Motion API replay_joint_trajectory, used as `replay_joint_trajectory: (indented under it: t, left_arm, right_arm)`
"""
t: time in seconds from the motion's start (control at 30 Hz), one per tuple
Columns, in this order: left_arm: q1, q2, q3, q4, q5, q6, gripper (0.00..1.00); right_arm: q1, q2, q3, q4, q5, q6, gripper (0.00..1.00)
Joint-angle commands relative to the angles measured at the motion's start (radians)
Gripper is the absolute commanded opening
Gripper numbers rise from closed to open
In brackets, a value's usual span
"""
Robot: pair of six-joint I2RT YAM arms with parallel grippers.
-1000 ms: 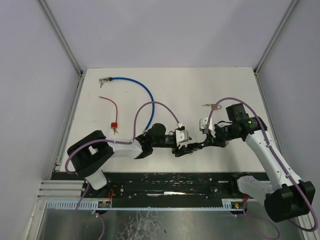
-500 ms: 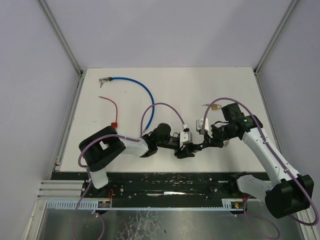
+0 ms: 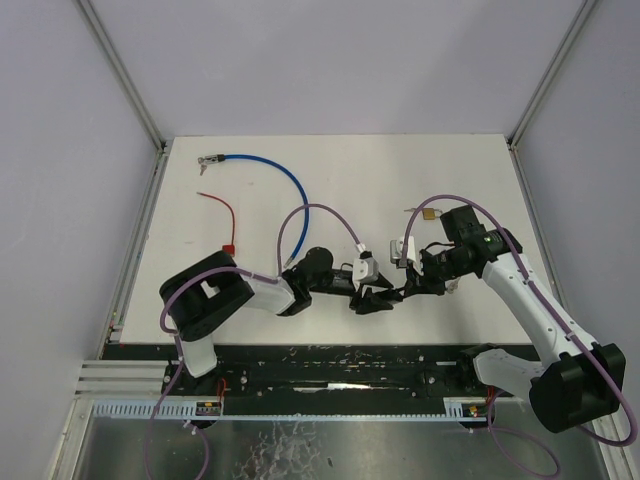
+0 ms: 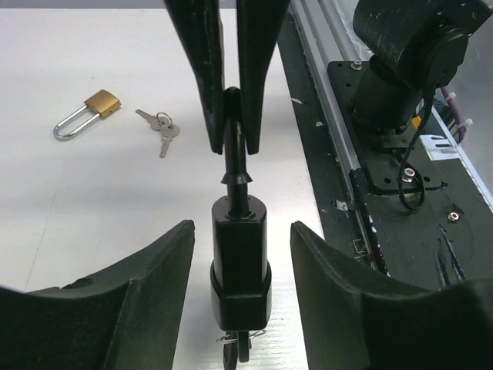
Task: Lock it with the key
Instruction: Lock the lock.
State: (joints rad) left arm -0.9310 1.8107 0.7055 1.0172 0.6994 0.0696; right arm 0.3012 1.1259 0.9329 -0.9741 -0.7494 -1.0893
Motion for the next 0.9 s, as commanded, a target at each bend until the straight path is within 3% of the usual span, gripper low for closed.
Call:
replay_joint_trajectory:
  t: [0.0,0.23,0.5,0.77,0.87]
  left_arm:
    - [0.009,-0.004,-0.006,0.104,0.012,-0.024,0.51]
    - [0.011,0.03,0.017,0.083,0.002,-0.024,0.42]
    - [0.009,0.06,0.04,0.058,0.002,-0.016,0.39]
    - [0.009,0.084,0.062,0.045,0.035,-0.014,0.02]
    - [0.009,0.095,0.053,0.049,0.017,0.012,0.0]
  right_arm:
    - [0.009,-0.011,0.037,0.032,-0.056,0.011,0.0]
    - [0.011,-0.006,0.034,0.038,-0.059,0.014,0.0]
    - [0.02,0.008,0.029,0.044,-0.059,0.019,0.0]
    - [0.046,0.048,0.016,0.064,-0.051,0.033,0.01]
    - [0.048,0.064,0.009,0.083,-0.051,0.045,0.03]
